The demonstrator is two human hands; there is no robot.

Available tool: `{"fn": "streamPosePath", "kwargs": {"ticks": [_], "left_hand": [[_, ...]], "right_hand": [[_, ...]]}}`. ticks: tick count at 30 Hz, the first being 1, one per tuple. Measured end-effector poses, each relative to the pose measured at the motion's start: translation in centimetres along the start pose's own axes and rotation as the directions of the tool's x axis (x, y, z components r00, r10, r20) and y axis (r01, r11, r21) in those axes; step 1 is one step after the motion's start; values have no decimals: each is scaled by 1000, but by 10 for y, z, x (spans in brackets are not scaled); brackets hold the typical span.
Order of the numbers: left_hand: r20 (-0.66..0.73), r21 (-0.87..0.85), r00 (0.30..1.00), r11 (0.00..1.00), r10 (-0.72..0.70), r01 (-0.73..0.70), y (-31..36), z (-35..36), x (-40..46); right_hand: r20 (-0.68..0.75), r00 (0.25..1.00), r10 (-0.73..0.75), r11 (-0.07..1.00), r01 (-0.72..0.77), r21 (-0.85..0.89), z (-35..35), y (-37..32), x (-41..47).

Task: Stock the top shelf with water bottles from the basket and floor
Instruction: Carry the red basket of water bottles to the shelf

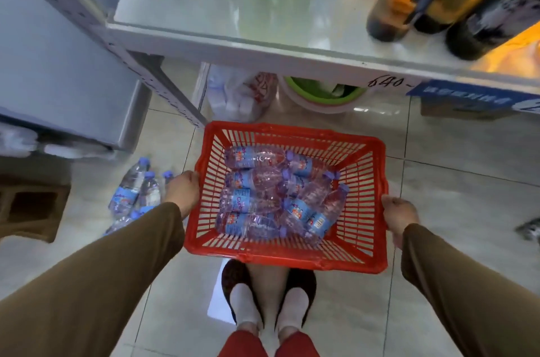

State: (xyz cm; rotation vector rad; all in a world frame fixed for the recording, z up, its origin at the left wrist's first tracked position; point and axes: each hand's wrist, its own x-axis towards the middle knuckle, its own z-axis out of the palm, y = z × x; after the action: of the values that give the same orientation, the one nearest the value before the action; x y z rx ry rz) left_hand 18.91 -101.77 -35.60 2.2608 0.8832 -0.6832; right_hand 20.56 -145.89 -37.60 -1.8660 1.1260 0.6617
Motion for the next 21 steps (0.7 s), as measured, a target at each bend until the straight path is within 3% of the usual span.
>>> {"fn": "streamPosePath", "kwargs": {"ticks": [8, 14, 16, 17, 19, 21], "left_hand": [[-41, 30, 999, 999, -17, 19, -1, 32, 34], [-100, -7, 995, 1000, -16, 15, -8, 43, 33], [-90, -55, 996, 998, -12, 7, -11, 45, 31], [-125, -40, 992, 998, 33, -38, -12, 46, 30], [-237, 127, 936, 964, 260, -236, -11, 50, 29], [-212, 272, 828, 845, 519, -460, -5, 54, 26]], "right_hand": [[26, 999, -29, 1000, 29, -8, 23, -6, 29], [-51, 996, -78, 993, 73, -93, 38, 8, 27], [-96, 983, -155, 975, 136, -178, 46, 10, 24], [-149, 953, -262, 939, 216, -268, 50, 8, 20], [-196, 830, -523, 809, 411, -419, 61, -3, 5], [-93, 768, -633, 736, 561, -378, 80, -12, -11]]}}
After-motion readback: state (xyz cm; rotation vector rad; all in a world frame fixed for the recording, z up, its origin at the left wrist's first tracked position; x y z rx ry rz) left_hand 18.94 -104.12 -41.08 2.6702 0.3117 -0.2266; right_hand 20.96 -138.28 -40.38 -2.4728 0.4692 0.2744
